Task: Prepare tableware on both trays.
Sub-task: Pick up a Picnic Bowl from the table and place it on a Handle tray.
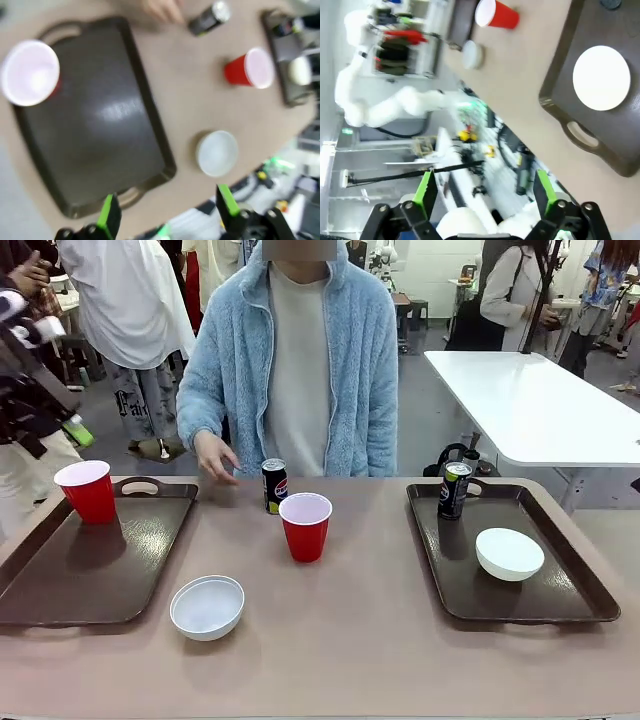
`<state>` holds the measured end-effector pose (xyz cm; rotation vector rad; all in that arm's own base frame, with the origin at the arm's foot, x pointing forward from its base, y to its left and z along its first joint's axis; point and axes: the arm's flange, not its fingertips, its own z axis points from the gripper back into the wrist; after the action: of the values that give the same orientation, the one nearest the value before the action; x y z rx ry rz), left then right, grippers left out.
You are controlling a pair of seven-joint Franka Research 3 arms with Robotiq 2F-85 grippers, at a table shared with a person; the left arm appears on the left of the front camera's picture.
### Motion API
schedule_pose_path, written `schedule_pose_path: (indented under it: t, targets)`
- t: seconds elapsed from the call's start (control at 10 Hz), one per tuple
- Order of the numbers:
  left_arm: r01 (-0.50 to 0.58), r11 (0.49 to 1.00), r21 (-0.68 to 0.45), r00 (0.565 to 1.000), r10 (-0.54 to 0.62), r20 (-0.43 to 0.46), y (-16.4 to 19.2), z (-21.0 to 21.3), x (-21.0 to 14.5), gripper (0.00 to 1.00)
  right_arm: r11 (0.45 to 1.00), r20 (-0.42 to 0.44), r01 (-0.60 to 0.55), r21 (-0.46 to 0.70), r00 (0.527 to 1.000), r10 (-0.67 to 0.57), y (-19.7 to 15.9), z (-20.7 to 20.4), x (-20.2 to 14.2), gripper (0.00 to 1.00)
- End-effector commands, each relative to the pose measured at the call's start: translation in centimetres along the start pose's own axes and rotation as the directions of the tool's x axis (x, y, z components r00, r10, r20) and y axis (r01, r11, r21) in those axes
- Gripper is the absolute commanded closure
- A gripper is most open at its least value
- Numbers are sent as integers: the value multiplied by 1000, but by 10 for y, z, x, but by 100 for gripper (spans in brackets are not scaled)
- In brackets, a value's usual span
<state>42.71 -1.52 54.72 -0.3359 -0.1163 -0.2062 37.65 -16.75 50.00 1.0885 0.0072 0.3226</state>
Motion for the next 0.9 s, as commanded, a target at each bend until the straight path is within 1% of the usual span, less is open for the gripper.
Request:
schedule_pose_path:
  t: [0.0, 0.1, 0.3, 0.5, 0.6, 0.7, 0.8]
  targets:
    - [23, 989, 147, 998, -14, -59, -22, -28, 20, 0, 985, 95, 123, 119, 986, -134, -48, 29, 12, 0]
    - [42, 982, 186, 998, -33, -51, -36, -42, 33, 0, 972, 147, 178, 155, 969, -201, -68, 35, 7, 0]
    - [68, 977, 202, 998, -64, -29, -62, -71, 46, 0, 959, 180, 222, 178, 950, -254, -100, 33, -10, 0]
    - [106, 970, 217, 994, -111, 10, -88, -99, 51, 0, 933, 237, 298, 203, 909, -342, -132, 25, -23, 0]
    - [119, 968, 221, 992, -126, 18, -95, -113, 51, 0, 917, 272, 328, 225, 883, -383, -143, 22, -28, 0]
    - [135, 965, 223, 990, -143, 21, -101, -125, 49, 0, 913, 271, 339, 226, 879, -394, -146, 19, -28, 0]
    - [150, 967, 206, 988, -156, 11, -103, -129, 43, 0, 938, 219, 294, 186, 918, -331, -141, 30, -31, 0]
